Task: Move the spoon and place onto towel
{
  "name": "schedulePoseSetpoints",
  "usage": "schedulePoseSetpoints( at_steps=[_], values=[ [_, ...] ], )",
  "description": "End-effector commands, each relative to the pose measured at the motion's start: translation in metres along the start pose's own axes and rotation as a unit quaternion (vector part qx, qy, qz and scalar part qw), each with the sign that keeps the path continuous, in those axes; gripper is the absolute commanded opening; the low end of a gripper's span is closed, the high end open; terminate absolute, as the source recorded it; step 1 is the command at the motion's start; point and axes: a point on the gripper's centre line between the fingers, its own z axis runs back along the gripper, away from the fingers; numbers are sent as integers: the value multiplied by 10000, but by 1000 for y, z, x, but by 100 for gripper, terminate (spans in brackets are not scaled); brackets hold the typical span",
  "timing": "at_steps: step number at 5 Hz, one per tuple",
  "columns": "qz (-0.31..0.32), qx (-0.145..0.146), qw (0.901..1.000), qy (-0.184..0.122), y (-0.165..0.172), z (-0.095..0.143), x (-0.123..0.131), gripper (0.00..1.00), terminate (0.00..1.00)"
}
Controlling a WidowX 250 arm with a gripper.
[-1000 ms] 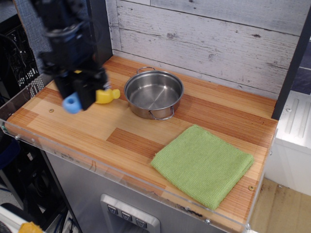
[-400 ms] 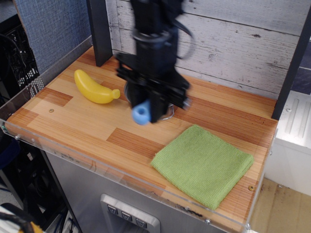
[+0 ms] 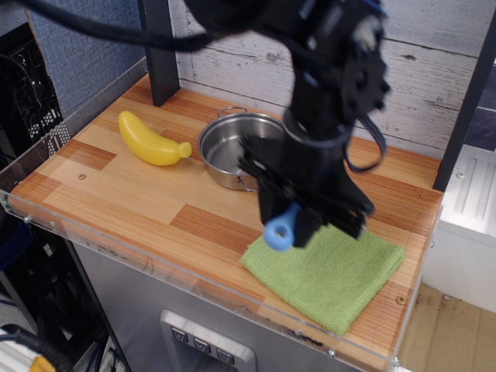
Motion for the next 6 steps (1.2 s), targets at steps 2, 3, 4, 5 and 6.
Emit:
schedulePoseSetpoints(
  at_steps=[2, 3, 4, 5, 6],
  values=[
    [-131, -1211, 9922, -284, -7, -43, 15, 0, 0],
    [-241, -1265, 9916, -110, -6, -50, 15, 0, 0],
    [-312, -1294, 9910, -96, -5, -43, 18, 100, 0],
    [-309, -1315, 9904, -276, -4, -24, 23, 100, 0],
    [-268, -1376, 9891, -458, 0, 3, 25, 100, 0]
  ],
)
